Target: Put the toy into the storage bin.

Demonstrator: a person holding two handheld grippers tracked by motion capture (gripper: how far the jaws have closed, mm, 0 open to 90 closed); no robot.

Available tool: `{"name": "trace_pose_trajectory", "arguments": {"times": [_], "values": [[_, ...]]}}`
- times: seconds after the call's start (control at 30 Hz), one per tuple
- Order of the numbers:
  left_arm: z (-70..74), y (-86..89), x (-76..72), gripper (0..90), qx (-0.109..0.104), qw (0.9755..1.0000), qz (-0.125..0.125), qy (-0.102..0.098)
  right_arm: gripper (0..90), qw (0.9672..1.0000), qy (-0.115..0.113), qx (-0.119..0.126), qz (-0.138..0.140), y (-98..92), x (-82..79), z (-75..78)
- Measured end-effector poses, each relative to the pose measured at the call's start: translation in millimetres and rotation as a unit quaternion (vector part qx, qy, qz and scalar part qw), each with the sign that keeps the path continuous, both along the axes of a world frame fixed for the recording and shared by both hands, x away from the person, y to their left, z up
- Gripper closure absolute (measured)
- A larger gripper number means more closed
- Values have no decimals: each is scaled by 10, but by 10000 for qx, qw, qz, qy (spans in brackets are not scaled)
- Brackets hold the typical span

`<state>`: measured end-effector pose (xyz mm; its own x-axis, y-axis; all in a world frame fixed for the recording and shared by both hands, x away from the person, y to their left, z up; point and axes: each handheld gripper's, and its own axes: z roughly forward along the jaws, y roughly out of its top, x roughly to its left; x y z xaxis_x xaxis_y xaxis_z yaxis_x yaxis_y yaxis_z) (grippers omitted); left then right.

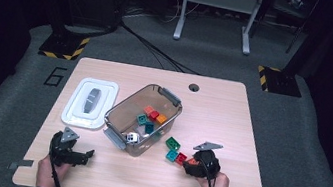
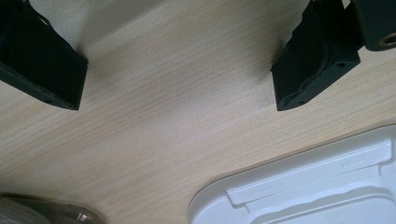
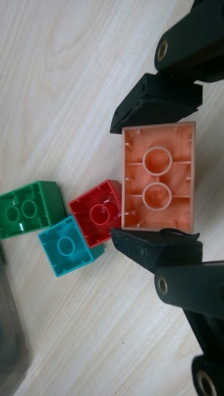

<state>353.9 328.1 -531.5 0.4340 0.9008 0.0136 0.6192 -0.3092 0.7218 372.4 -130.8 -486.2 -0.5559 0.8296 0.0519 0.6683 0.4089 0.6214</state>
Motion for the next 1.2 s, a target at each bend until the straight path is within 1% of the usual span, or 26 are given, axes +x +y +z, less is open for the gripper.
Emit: {"name": "trace_pose_trajectory", "arguments": {"times": [0.1,0.17,0.2,0.23,0.3,0.37,0.4,0.43,0.47,0.5,0.6,0.77,0.87,0.9,0.93,0.97,1.03,1.07,1.2], "values": [[0,0,0,32,-2,10000,2,-1,430,10000,-58,-21,-10,-7,13,51],[0,0,0,32,0,10000,0,0,429,10000,-51,18,-41,0,20,85],[0,0,0,32,-2,10000,3,0,429,9999,-117,-10,-3,-4,34,102],[0,0,0,32,-1,10000,1,-2,429,9999,-121,12,-43,5,39,120],[0,0,0,32,-2,10000,2,-2,429,9999,-170,-2,11,7,62,158],[0,0,0,32,-1,10000,3,-2,429,9997,-220,43,25,17,88,191],[0,0,0,32,-3,10000,2,-1,429,9997,-254,25,4,22,102,209],[0,0,0,32,-2,10000,4,-2,429,9997,-237,60,7,28,109,228],[0,0,0,32,-1,10000,3,-1,429,9996,-288,49,2,28,129,243],[0,0,0,32,-3,10000,2,-1,429,9996,-285,54,35,27,142,261],[-1,-1,0,32,-4,10000,3,-3,430,9993,-368,66,37,36,185,305],[-1,0,0,32,-4,10000,2,-1,430,9991,-404,130,28,55,253,374],[0,0,0,32,-2,10000,2,-2,429,9989,-446,124,53,67,294,415],[-2,-1,0,32,-10,10000,3,-9,429,9990,-434,137,10,79,301,431],[0,0,0,32,0,10000,2,-1,430,9987,-487,119,78,78,322,448],[-2,-1,0,32,-9,10000,1,-8,430,9988,-469,137,63,84,327,459],[0,0,0,32,-1,10000,1,0,430,9987,-487,145,67,95,351,488],[-2,0,0,32,-11,10000,0,-10,429,9984,-531,136,97,97,367,502],[-1,0,0,32,-5,10000,3,-1,430,9984,-541,149,91,116,404,574]]}}
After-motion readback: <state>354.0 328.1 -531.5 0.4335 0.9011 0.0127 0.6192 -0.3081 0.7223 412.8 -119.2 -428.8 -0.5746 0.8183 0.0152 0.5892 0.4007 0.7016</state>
